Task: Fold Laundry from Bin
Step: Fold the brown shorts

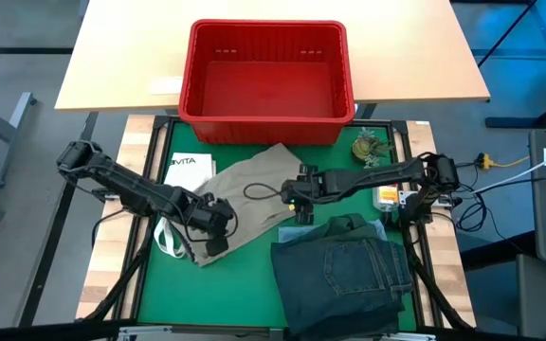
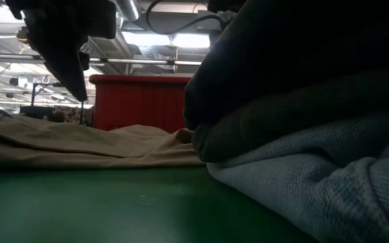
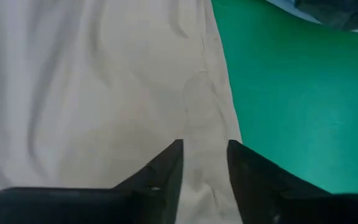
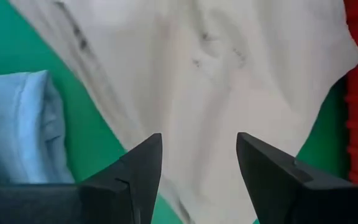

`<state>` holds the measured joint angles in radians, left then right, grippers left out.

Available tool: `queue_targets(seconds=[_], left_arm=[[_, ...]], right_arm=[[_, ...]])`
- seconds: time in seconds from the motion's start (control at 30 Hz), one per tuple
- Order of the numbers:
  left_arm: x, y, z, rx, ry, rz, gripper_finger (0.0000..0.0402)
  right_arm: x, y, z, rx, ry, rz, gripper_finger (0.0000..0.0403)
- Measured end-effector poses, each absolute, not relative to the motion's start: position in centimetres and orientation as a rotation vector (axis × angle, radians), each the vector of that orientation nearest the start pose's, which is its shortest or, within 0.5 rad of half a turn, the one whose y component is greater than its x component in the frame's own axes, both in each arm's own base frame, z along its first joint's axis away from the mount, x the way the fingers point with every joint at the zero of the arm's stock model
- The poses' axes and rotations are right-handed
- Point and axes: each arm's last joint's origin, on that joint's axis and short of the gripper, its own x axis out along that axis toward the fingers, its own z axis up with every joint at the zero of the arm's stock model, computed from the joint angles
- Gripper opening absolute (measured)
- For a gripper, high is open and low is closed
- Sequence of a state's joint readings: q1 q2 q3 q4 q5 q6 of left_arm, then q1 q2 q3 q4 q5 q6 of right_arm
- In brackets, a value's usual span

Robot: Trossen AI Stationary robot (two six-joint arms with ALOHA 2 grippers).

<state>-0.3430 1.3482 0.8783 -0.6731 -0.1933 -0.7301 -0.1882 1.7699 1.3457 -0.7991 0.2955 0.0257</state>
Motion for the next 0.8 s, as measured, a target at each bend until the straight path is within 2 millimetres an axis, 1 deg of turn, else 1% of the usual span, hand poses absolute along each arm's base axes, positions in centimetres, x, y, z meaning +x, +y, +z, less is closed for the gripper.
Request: queue_targets(seconds=[0.1,0.2,0.3,0.37,0.47,0.57,0.67,0.8], left_arm=[[23.6,-8.2,21.3,-0.338,1.089,0.267,0.0154],[23.8,-8.3,20.7,-0.325,1.107,0.274,0.0192],[24.2,-8.4,19.8,-0.298,1.125,0.304,0.0218],[24.5,-8.5,19.1,-0.284,1.149,0.315,0.0226],[24.9,-8.7,17.9,-0.263,1.191,0.334,0.0229],[25.2,-8.7,16.9,-0.247,1.228,0.348,0.0222],[25.3,-8.8,16.4,-0.242,1.254,0.341,0.0202],[25.2,-9.0,16.3,-0.255,1.286,0.292,0.0159]], right_arm=[[34.4,-6.9,22.6,-0.056,1.251,-0.422,0.0207],[34.2,-6.9,22.5,-0.085,1.274,-0.401,0.0207],[33.8,-6.9,21.7,-0.147,1.320,-0.360,0.0207],[33.4,-6.9,21.1,-0.185,1.350,-0.347,0.0207],[32.8,-6.8,20.0,-0.213,1.394,-0.324,0.0207],[32.2,-6.7,18.9,-0.227,1.431,-0.325,0.0207],[31.6,-7.2,18.1,-0.257,1.460,-0.373,0.0207],[31.0,-8.2,17.0,-0.233,1.457,-0.410,0.0207]])
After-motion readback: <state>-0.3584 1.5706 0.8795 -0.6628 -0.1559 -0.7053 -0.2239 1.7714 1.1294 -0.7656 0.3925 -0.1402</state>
